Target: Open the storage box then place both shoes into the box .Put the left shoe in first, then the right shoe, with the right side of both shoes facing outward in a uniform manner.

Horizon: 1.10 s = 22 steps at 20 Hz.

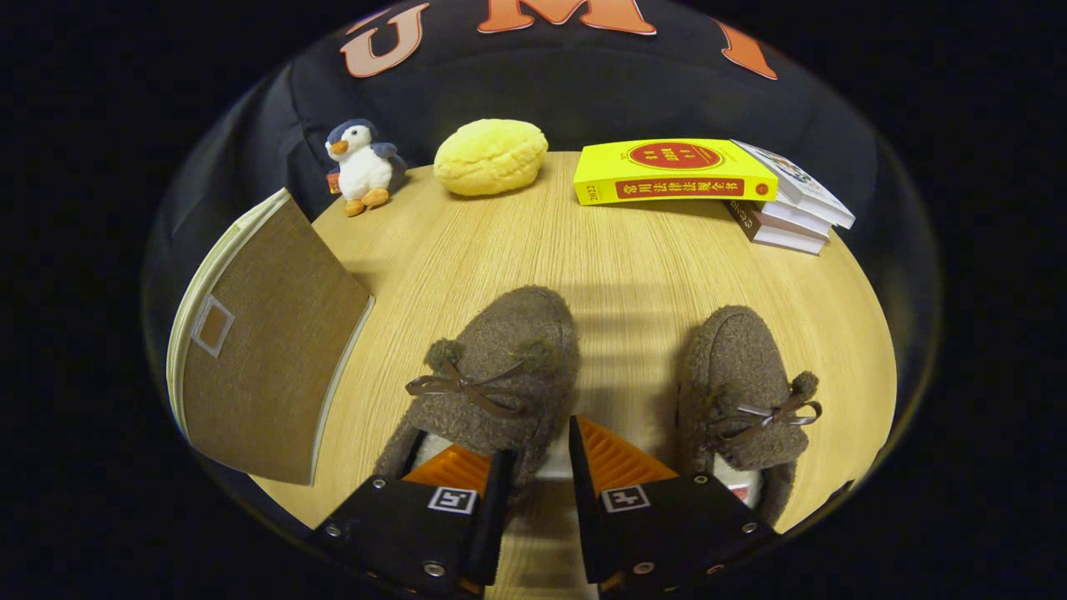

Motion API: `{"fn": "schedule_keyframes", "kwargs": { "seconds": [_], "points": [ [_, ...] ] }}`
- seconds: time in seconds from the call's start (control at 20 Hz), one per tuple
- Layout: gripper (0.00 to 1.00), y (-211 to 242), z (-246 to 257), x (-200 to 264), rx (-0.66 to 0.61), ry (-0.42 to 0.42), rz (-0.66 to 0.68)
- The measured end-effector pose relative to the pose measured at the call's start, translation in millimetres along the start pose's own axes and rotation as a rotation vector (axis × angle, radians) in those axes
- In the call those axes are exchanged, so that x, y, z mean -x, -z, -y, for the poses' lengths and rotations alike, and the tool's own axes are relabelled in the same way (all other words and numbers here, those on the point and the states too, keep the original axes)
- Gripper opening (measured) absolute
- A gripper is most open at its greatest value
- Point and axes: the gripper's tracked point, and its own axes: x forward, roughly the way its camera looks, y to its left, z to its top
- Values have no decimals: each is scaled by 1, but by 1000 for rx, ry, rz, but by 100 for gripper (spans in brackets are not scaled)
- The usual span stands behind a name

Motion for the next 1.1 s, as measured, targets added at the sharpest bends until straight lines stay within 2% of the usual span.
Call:
{"fn": "schedule_keyframes", "kwargs": {
  "seconds": [0.15,0.25,0.35,0.6,0.75,1.1],
  "points": [
    [18,-1,0,-3,-44,14,-17],
    [8,-2,3,-2,-74,22,-21],
    [3,-2,-2,3,-114,-2,-34],
    [3,-27,-18,36,-129,-10,-6],
    [3,-57,-37,64,-130,-17,27],
    [3,-124,-116,127,-125,-100,89]
  ]
}}
